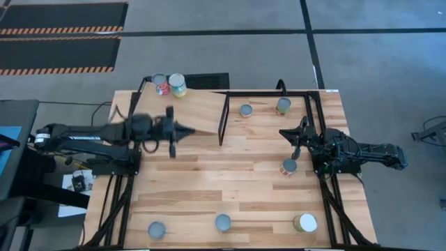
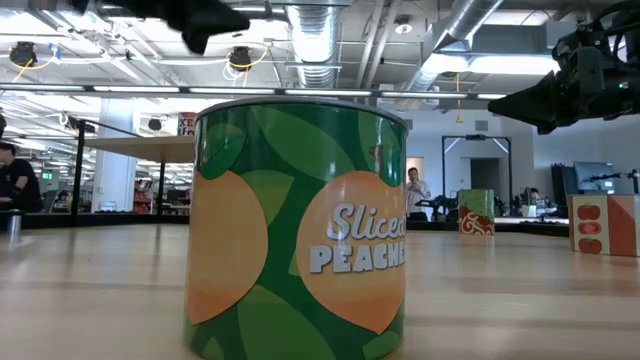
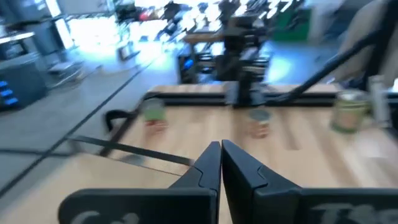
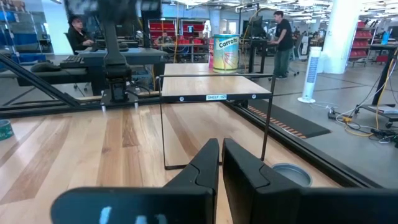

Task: Pick and place cans onto a shelf
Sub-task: Put the canned diced tomato on the shelf

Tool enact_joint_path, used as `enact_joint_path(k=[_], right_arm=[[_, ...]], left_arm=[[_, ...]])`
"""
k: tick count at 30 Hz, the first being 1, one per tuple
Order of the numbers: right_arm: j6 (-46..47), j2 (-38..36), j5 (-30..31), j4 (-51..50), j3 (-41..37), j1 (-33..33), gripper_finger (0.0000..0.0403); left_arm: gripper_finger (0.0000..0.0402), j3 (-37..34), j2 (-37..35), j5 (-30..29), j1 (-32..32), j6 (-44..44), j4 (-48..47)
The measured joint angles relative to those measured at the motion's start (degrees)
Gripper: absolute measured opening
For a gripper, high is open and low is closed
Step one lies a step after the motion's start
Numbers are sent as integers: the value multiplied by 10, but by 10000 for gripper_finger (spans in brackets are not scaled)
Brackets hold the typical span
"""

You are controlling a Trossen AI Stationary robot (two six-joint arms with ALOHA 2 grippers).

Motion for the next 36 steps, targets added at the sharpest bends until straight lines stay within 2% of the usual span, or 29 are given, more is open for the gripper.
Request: enact_joint_path(k=[5,10,15,21,24,28,36], right_arm=[[0,0,0,0,0,0,47],[0,0,0,3,0,0,47],[-17,0,4,30,-2,-1,47],[-11,0,2,109,-2,-5,47],[-24,0,-26,131,0,-7,45],[-6,5,-42,48,26,8,12],[113,88,33,-152,97,75,7]], left_arm=[[1,-164,-19,-7,-44,-19,210],[1,-265,-19,-13,-51,-33,325],[1,-333,-19,-16,-45,-14,408],[1,-340,-22,-7,-36,-17,431],[1,-340,-22,-9,-36,4,446],[1,-340,-23,-14,-36,38,498],[1,-341,-23,-24,-34,66,538]])
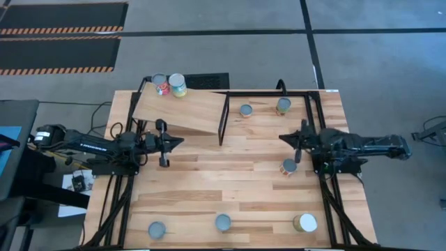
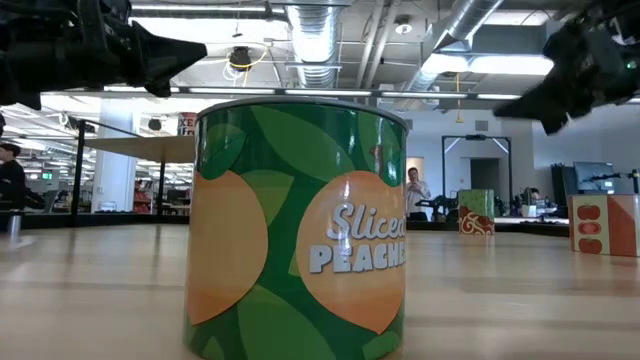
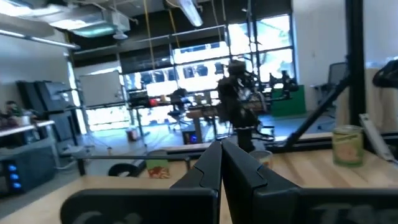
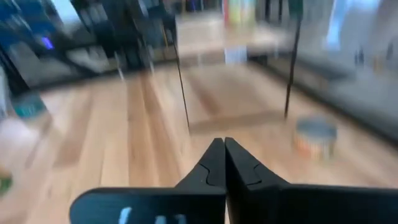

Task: Pick and place cans onto a shelf
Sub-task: Put the canned diced tomato on the shelf

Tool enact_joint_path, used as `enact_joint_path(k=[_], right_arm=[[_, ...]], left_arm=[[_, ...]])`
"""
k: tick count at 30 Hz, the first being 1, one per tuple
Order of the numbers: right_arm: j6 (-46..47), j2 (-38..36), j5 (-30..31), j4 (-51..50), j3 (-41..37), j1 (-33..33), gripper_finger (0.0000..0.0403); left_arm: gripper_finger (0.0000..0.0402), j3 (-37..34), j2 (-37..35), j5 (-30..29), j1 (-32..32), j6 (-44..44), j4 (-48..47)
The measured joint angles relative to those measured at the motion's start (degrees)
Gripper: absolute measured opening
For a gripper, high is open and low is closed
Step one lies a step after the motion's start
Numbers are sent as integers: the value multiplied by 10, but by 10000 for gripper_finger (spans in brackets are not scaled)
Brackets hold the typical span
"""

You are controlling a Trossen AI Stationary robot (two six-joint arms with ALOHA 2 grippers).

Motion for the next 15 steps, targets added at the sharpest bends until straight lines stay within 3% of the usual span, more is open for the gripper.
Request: enact_joint_path(k=[5,15], right_arm=[[95,94,32,-94,46,61,29],[351,291,27,-286,195,194,93]], left_arm=[[1,0,0,-4,16,0,0],[1,2,1,11,32,-21,-12]])
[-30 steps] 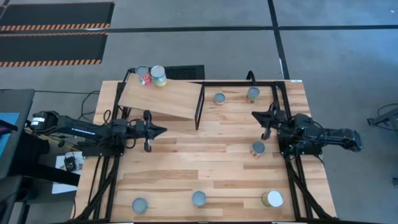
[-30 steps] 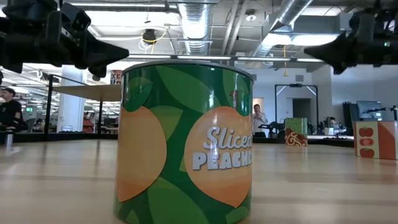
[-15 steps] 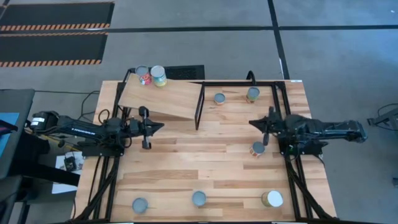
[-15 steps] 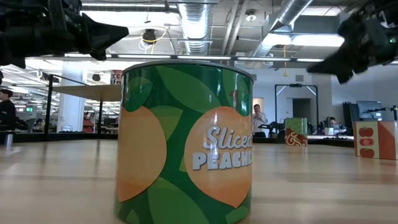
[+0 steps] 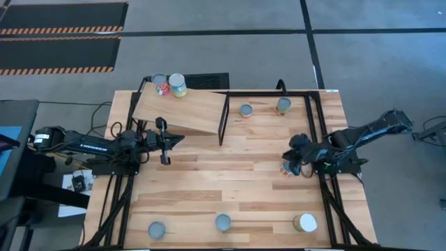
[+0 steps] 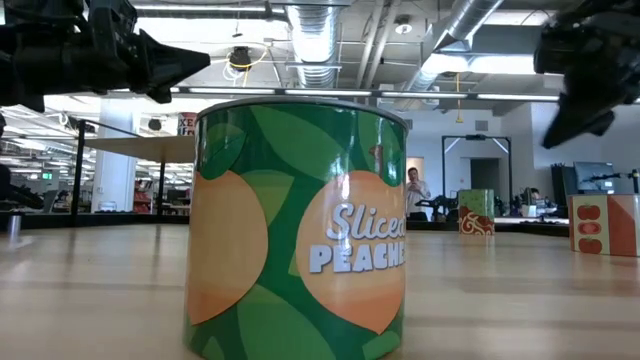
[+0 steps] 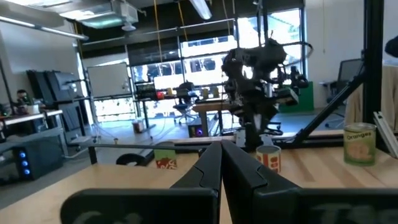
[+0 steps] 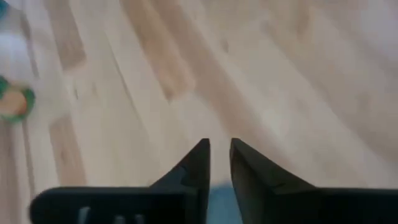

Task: Pick and place cans onto a shelf
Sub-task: Put the canned diced tomato on the shelf

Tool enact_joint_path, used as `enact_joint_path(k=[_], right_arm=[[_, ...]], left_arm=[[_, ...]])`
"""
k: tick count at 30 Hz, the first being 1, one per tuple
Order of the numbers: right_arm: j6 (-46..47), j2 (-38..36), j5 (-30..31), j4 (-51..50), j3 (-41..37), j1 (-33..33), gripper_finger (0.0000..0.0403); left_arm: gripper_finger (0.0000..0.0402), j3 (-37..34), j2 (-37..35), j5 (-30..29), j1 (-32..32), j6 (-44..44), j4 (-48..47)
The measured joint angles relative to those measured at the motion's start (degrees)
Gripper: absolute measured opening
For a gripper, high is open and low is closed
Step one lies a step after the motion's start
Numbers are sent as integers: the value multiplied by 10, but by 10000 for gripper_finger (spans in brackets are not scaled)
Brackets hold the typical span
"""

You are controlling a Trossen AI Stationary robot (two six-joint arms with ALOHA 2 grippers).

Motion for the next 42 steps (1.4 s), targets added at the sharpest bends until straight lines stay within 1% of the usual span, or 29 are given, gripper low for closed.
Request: enact_joint_path(k=[5,9,11,14,17,20,24,27,30,34,36,38,42], right_arm=[[94,88,-11,-75,51,63,156],[120,150,-12,-98,76,89,203],[121,178,-13,-102,80,90,215],[122,213,-28,-102,83,83,218],[123,242,-53,-101,83,71,210],[123,268,-71,-95,83,63,198],[136,299,-85,-87,83,52,174],[134,319,-88,-79,85,48,142],[127,338,-95,-80,97,41,95],[55,365,-94,-89,139,27,32],[11,373,-88,-95,172,13,13],[-33,381,-86,-95,204,-7,11],[-123,392,-84,-97,279,-62,31]], left_arm=[[1,1,0,0,0,-1,1],[1,1,0,0,0,1,-1],[1,1,0,0,0,1,-7],[1,2,0,0,0,-7,-26],[1,2,0,0,0,-14,-47],[1,2,0,-12,0,-7,-40],[1,2,0,-12,0,-12,-40],[1,2,0,-12,0,-11,-40],[1,2,0,-12,0,-11,-40],[1,2,0,-12,0,-11,-40],[1,2,0,-12,0,-11,-40],[1,2,0,-12,0,-11,-40],[1,2,0,-13,0,-11,-40]])
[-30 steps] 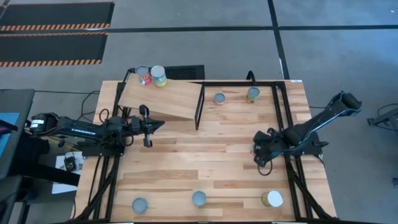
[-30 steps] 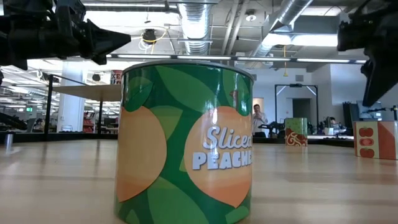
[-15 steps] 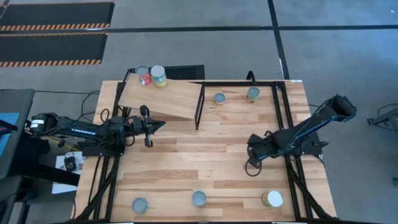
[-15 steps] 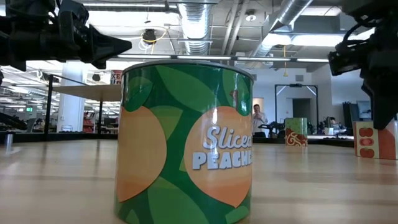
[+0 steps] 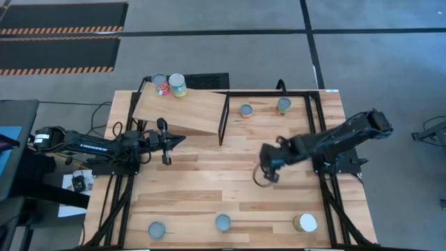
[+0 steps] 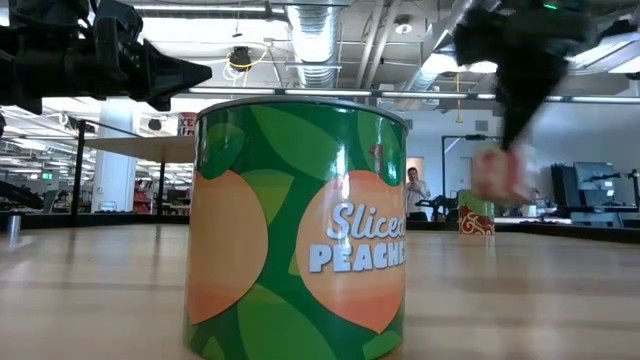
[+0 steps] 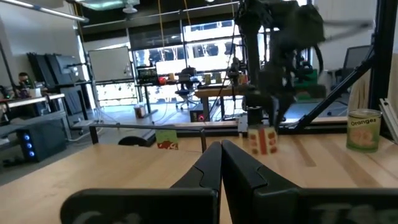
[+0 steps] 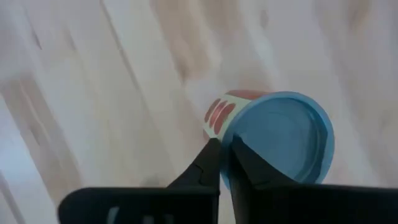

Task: Pick and place cans onto a shelf
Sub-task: Put the canned diced tomato on the shelf

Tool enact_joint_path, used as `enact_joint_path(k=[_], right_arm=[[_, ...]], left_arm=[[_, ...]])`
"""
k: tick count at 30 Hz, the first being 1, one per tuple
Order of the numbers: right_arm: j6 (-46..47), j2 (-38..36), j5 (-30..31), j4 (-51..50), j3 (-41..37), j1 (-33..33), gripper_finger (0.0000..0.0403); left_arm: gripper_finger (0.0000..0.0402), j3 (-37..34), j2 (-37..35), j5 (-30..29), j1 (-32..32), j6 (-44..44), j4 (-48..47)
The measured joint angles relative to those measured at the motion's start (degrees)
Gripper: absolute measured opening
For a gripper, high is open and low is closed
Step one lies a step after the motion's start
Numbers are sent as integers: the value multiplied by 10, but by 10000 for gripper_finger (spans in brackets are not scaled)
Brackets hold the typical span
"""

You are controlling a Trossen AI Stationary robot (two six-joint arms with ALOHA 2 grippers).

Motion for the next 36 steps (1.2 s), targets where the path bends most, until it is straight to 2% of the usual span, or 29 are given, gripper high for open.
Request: enact_joint_path(k=[5,10,16,21,24,29,36], right_arm=[[-142,28,1,3,117,-73,33],[-305,89,1,4,259,-130,23],[-505,201,-3,10,441,-197,24],[-650,302,-4,9,563,-254,24],[-690,356,-10,7,622,-284,28],[-715,424,-58,6,694,-317,30],[-737,480,-67,37,733,-334,31]], left_arm=[[1,0,0,0,0,-2,0],[1,0,0,0,0,-2,-1],[1,0,0,-1,0,-2,-1],[1,0,0,-3,0,2,-6],[1,0,0,-3,0,2,-6],[1,0,0,-3,0,2,-6],[1,0,0,-3,0,0,-12]])
